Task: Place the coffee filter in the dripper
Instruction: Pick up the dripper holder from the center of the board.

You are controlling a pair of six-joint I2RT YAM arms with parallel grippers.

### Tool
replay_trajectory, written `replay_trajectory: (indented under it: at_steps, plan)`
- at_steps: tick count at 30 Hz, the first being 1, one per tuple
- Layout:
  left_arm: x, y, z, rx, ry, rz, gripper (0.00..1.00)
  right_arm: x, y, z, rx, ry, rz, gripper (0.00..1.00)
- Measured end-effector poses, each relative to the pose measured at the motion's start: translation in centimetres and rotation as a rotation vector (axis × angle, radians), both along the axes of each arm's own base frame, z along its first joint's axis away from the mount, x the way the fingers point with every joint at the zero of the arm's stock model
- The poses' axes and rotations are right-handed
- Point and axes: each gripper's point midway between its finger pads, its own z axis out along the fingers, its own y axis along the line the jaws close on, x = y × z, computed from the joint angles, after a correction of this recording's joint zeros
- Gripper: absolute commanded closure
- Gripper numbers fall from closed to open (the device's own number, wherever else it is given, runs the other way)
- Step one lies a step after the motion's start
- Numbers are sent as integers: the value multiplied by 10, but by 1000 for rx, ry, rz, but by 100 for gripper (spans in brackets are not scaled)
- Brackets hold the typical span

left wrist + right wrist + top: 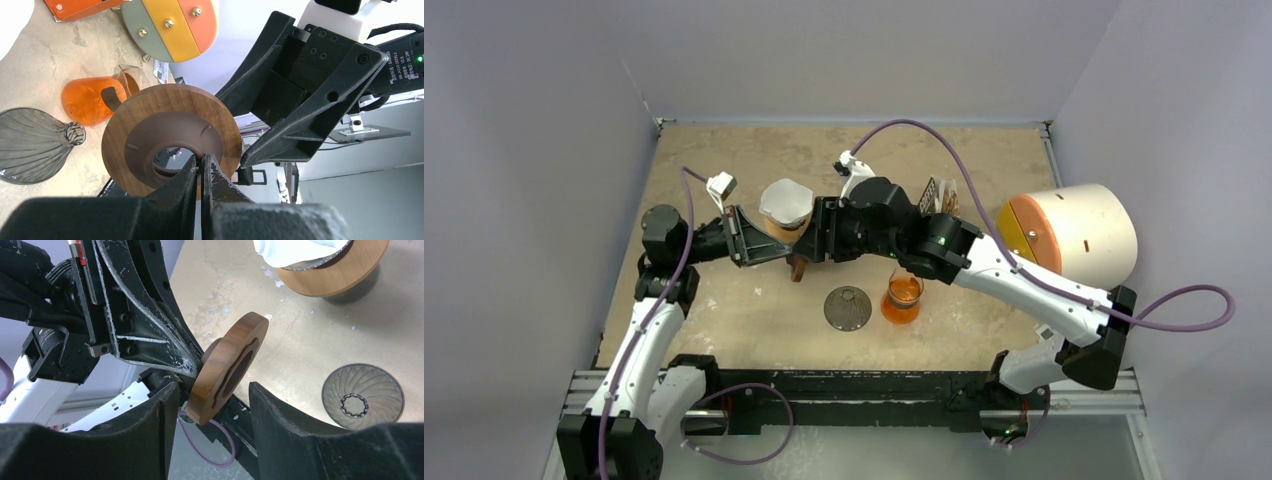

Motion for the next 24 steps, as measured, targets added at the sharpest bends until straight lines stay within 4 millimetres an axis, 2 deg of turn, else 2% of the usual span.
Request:
replay_trajectory:
  at_steps: [10,14,18,24]
  plan:
    - [0,0,-2,16,1,0,100,1,2,-4,-4,16,-7,54]
    - [0,0,-4,25,0,-1,100,3,6,-9,-12,24,-8,60]
    - [0,1,-5,35,-5,-2,100,5,11,-15,-18,34,-11,73]
    - [-1,1,-5,47,-14,-8,100,8,10,-19,-29,36,-28,100]
